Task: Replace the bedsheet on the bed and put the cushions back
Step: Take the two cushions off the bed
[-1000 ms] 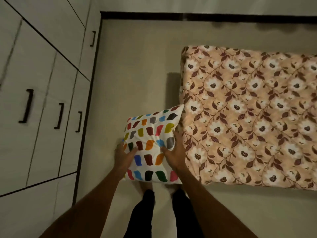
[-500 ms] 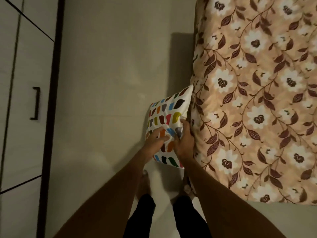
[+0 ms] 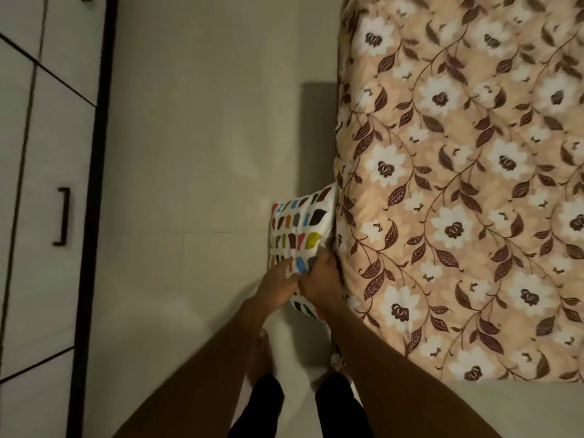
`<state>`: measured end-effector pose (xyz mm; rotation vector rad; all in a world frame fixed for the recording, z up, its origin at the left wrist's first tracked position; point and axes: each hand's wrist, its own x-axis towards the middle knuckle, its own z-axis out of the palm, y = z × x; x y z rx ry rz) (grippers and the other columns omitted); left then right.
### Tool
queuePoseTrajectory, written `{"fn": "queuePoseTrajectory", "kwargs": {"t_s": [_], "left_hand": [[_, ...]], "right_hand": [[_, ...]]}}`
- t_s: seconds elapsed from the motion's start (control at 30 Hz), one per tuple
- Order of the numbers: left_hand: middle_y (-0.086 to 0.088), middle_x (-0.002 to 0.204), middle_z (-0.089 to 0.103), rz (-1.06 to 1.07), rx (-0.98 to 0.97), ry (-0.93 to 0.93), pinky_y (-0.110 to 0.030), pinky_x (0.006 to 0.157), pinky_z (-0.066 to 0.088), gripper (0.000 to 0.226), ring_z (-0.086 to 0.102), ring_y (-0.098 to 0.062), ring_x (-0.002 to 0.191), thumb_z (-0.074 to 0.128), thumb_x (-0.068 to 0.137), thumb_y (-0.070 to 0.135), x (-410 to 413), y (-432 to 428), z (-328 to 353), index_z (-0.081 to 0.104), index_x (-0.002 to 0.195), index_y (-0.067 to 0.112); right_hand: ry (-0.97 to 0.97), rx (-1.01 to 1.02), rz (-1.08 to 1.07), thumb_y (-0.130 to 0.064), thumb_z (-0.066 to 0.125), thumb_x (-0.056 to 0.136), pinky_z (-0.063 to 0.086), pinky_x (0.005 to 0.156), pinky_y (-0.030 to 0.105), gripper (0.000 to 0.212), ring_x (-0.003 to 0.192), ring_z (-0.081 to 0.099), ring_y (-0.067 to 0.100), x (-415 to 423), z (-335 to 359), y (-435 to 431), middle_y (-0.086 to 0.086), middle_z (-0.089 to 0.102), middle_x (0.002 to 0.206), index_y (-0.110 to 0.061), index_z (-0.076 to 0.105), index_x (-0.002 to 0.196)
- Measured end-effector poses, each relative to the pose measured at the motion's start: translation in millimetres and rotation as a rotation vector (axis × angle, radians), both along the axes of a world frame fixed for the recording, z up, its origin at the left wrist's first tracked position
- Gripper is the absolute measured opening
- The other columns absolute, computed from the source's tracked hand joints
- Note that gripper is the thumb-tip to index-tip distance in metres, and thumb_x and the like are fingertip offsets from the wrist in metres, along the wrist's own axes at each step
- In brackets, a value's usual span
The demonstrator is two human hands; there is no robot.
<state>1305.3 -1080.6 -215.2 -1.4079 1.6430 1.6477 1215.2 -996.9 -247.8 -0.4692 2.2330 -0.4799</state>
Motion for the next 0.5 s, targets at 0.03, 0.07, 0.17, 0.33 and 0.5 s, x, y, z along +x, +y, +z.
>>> {"fn": "queuePoseTrajectory", "kwargs": {"t_s": [0.03,0.07,0.17,0.33,0.5], "left_hand": [[0.007,0.137,0.058,-0.056,-0.054,-0.013,-0.040,0.112,0.047,0.046,0.059,-0.020,0.124,0.053,0.104,0.043,3,-2,10,0.053,0.145,0.023],[0.001,0.135,0.064,-0.095,-0.096,-0.017,-0.044,0.108,0.051,0.048,0.063,-0.022,0.120,0.054,0.101,0.047,5,-5,17,0.057,0.142,0.022],[-0.004,0.132,0.065,-0.195,-0.212,-0.036,-0.047,0.104,0.053,0.064,0.064,-0.025,0.119,0.053,0.089,0.060,4,-18,63,0.060,0.138,0.019],[-0.008,0.152,0.050,-0.373,-0.418,-0.043,-0.050,0.114,0.043,0.056,0.050,-0.029,0.137,0.058,0.100,0.042,-6,-27,209,0.047,0.150,0.019],[-0.009,0.165,0.029,-0.533,-0.630,-0.060,-0.054,0.119,0.030,0.061,0.032,-0.030,0.150,0.052,0.103,0.040,-8,-19,335,0.034,0.157,0.018]], "right_hand": [[0.027,0.052,0.106,-0.043,0.071,0.088,0.042,0.117,0.049,0.071,0.143,0.043,0.028,-3,15,-1,0.006,0.043,0.154,-0.018,0.044,0.148],[0.058,0.084,0.199,-0.045,0.070,0.088,0.041,0.117,0.048,0.068,0.144,0.041,0.029,-7,33,-1,0.006,0.043,0.154,-0.016,0.049,0.145],[0.143,0.101,0.364,-0.043,0.059,0.093,0.041,0.115,0.051,0.058,0.144,0.039,0.031,-21,103,-4,0.007,0.040,0.154,-0.017,0.048,0.144],[0.192,0.086,0.398,-0.043,0.057,0.098,0.038,0.115,0.058,0.066,0.146,0.036,0.032,-38,238,6,0.009,0.036,0.160,-0.021,0.030,0.155],[0.304,0.033,0.427,-0.047,0.052,0.100,0.028,0.119,0.057,0.067,0.150,0.032,0.031,-45,367,22,0.010,0.032,0.164,-0.022,0.028,0.158]]}}
